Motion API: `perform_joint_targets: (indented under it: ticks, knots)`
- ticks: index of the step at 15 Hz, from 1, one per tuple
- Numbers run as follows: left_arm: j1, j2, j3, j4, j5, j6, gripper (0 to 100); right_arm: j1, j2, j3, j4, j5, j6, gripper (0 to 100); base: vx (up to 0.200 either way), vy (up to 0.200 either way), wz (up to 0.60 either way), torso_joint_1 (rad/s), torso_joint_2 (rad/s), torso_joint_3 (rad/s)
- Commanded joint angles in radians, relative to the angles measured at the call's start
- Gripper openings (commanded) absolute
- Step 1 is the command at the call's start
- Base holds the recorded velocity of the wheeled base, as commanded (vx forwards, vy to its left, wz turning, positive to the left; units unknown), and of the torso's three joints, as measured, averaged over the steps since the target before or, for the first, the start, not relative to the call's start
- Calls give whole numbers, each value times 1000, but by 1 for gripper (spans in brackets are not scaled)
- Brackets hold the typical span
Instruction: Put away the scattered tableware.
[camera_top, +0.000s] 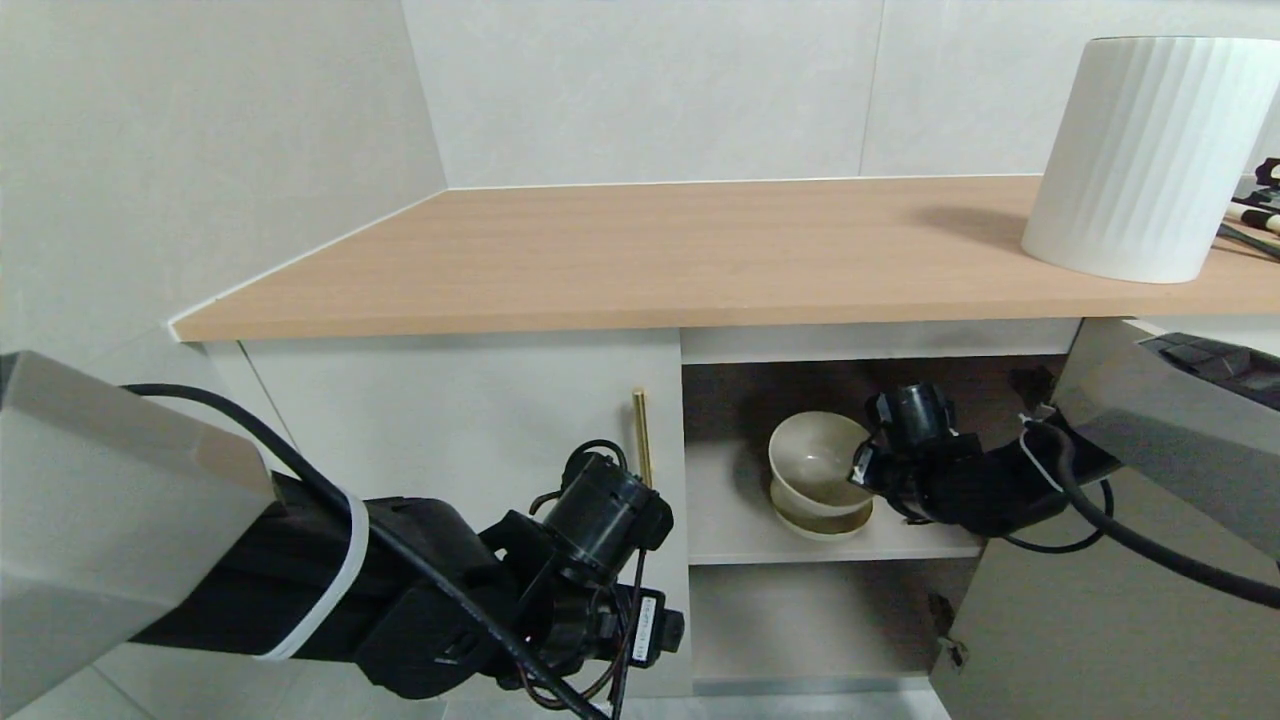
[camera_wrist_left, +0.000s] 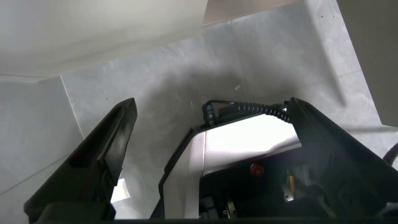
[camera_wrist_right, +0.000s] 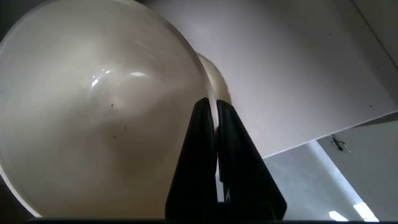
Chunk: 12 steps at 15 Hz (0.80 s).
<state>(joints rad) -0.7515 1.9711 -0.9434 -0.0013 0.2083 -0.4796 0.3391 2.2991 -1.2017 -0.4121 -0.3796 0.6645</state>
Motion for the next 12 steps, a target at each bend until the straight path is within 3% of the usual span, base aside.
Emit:
perform_joint_targets:
  ticks: [1,12]
  knots:
    - [0,0,0,0,0,-1,100,0,31,-10,-1,-2,0,0,0,0,0,0,0,0]
    - [1,3,0,0,0,-1,100,0,77,-38,1,-16,-2,0,0,0,0,0,0,0]
